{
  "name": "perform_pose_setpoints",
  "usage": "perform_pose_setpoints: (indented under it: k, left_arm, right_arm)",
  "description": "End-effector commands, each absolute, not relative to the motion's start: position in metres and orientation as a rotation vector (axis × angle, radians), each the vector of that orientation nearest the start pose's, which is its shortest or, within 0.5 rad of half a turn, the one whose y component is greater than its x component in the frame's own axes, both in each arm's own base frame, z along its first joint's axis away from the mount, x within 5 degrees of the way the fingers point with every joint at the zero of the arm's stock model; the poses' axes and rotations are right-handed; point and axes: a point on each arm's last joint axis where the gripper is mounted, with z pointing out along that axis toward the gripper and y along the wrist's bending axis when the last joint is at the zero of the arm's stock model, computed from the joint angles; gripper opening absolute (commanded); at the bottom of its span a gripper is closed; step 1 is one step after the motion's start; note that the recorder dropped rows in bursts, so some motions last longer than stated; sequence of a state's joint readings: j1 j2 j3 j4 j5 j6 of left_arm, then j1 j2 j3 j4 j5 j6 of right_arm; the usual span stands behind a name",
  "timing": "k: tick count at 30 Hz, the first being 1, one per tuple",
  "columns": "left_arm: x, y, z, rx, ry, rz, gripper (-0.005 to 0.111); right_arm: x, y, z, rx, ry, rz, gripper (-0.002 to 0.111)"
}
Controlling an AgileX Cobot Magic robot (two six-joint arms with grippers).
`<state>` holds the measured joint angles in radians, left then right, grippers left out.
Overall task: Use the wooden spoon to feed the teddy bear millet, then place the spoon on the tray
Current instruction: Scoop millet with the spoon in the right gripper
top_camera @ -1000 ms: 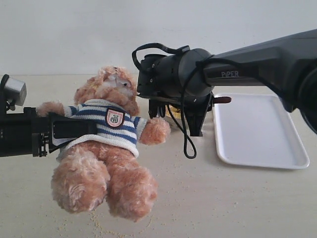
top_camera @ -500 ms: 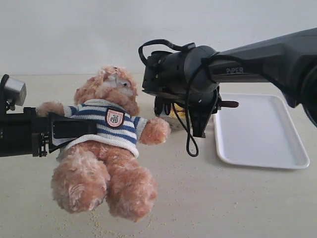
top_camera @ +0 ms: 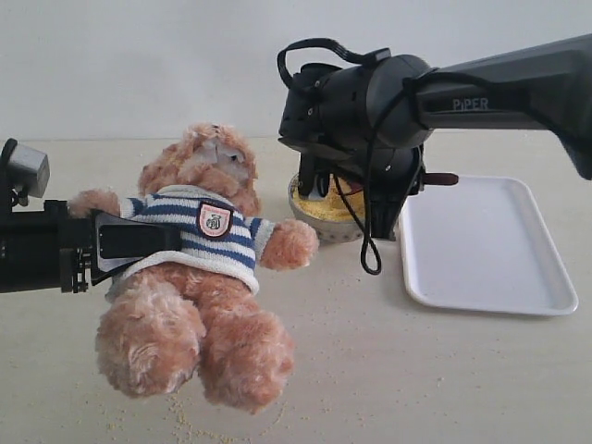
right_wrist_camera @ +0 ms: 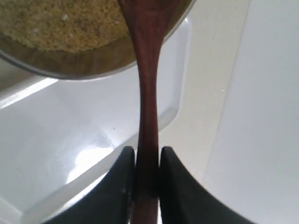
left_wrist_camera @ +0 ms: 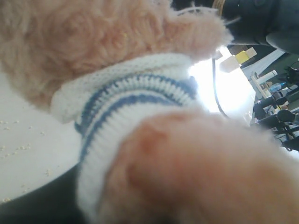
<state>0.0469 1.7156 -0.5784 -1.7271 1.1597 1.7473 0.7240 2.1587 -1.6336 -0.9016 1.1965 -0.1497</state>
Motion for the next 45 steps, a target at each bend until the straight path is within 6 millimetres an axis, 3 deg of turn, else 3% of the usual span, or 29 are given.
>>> perform_pose_setpoints:
  k: [1,12,45]
  left_arm:
    - [0.256,-0.071,0.171,0.333,2.032,-1.39,0.005]
    - [0.256,-0.071,0.17,0.333,2.033,-1.388,0.005]
    - [0.256,-0.071,0.171,0.333,2.032,-1.39,0.005]
  right_arm:
    - [0.371,0.237,0.204,-1.627,2.077,-1.32,0.0]
    - [0.363,0.256,0.206,-1.691,1.93,-1.391,0.0]
    - [0.366,0.248,0.203,-1.608,2.026,-1.342,0.0]
